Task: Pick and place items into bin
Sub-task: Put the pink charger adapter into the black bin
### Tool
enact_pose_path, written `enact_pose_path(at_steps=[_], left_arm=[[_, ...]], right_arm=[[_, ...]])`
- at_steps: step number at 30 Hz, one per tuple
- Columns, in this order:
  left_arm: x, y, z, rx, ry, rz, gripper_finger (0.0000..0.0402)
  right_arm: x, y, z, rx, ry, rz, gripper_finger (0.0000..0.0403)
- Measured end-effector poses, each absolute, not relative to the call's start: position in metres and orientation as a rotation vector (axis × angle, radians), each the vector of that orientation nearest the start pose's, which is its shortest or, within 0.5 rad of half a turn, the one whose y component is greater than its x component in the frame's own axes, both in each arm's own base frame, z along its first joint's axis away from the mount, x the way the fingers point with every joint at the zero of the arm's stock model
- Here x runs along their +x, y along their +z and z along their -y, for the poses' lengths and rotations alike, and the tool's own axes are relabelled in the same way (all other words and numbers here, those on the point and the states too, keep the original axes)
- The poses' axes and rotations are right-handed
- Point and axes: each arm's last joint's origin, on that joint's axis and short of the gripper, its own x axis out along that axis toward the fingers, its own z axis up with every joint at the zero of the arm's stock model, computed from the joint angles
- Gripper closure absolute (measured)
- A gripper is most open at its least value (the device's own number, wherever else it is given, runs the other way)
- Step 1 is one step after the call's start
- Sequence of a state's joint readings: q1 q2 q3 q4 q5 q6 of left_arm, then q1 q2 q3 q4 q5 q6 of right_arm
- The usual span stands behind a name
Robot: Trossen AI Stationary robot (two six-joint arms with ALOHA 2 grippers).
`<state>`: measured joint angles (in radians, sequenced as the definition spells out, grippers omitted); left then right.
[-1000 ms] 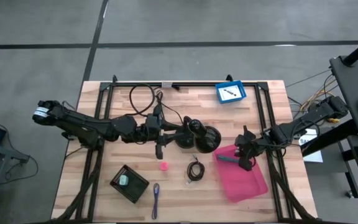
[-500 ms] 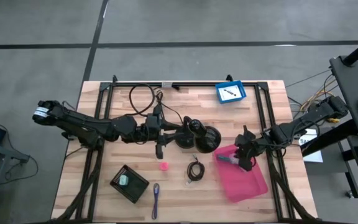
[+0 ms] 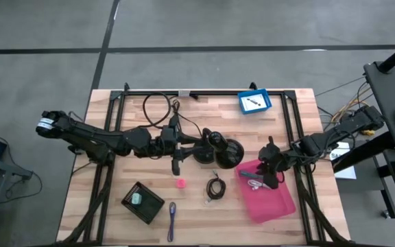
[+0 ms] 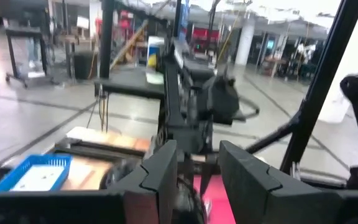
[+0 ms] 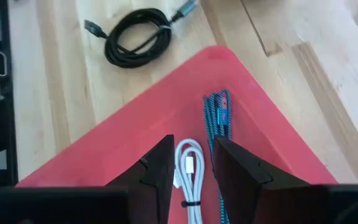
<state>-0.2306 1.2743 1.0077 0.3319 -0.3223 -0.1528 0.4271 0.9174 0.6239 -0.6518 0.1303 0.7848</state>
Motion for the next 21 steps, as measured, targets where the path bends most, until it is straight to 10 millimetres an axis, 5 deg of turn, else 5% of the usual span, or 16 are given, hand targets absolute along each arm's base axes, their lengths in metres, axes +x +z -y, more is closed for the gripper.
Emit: enact_pose_path(at_steps=[21], left_arm=[[0.278,0.314,0.061,-0.47,0.011,-0.376,0.0297]], right_arm=[[0.156,0.228,-0.067,0.435,-0.073,-0.936,0.0322]])
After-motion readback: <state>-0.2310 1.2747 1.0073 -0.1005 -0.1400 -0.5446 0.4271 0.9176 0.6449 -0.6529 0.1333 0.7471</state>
